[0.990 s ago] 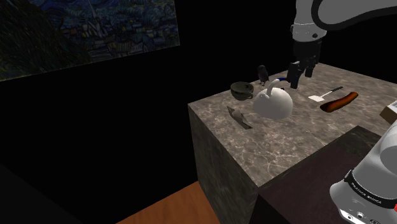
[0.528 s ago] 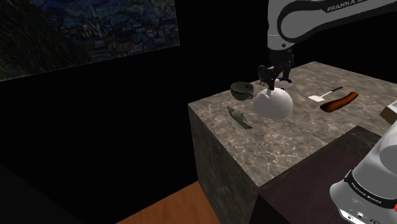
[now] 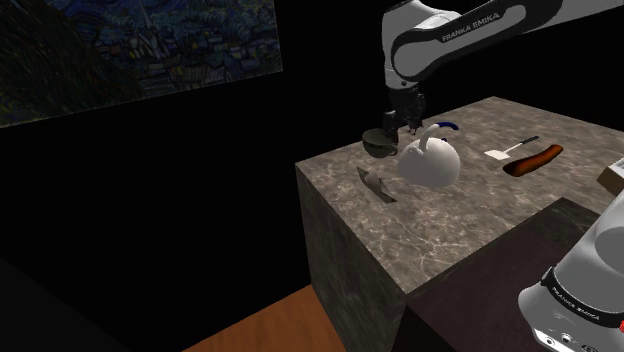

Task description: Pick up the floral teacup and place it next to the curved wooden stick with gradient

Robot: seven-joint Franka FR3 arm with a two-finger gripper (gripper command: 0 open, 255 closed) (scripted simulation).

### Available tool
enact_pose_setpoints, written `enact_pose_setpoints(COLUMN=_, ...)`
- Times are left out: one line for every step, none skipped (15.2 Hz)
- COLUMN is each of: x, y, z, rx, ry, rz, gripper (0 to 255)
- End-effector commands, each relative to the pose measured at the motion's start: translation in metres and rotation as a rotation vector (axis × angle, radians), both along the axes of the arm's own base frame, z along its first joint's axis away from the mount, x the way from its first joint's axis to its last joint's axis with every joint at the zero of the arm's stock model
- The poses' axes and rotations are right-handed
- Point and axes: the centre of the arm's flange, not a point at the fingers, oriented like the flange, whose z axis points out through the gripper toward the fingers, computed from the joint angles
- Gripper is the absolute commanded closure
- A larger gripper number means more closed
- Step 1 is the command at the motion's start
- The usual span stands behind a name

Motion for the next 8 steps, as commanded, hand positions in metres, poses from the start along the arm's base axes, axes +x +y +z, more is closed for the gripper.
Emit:
enact_pose_setpoints(x=0.024, y=0.001, z=-0.015, rx=-0.003, ry=-0.001, rz=-0.004, gripper=0)
enact_pose_setpoints(x=0.036, y=0.001, z=-0.021, rx=-0.005, ry=-0.002, rz=-0.006, gripper=0)
enact_pose_setpoints(x=0.048, y=0.001, z=-0.026, rx=-0.006, ry=-0.002, rz=-0.008, gripper=0)
enact_pose_setpoints(x=0.06, y=0.001, z=-0.032, rx=-0.008, ry=-0.003, rz=-0.011, gripper=0)
enact_pose_setpoints(x=0.072, y=0.0, z=-0.037, rx=-0.01, ry=-0.003, rz=-0.013, gripper=0)
enact_pose_setpoints(x=0.084, y=0.0, z=-0.043, rx=-0.011, ry=-0.003, rz=-0.015, gripper=0)
enact_pose_setpoints(x=0.096, y=0.0, z=-0.049, rx=-0.013, ry=-0.004, rz=-0.017, gripper=0)
enact_pose_setpoints(x=0.107, y=0.0, z=-0.054, rx=-0.014, ry=-0.004, rz=-0.019, gripper=0)
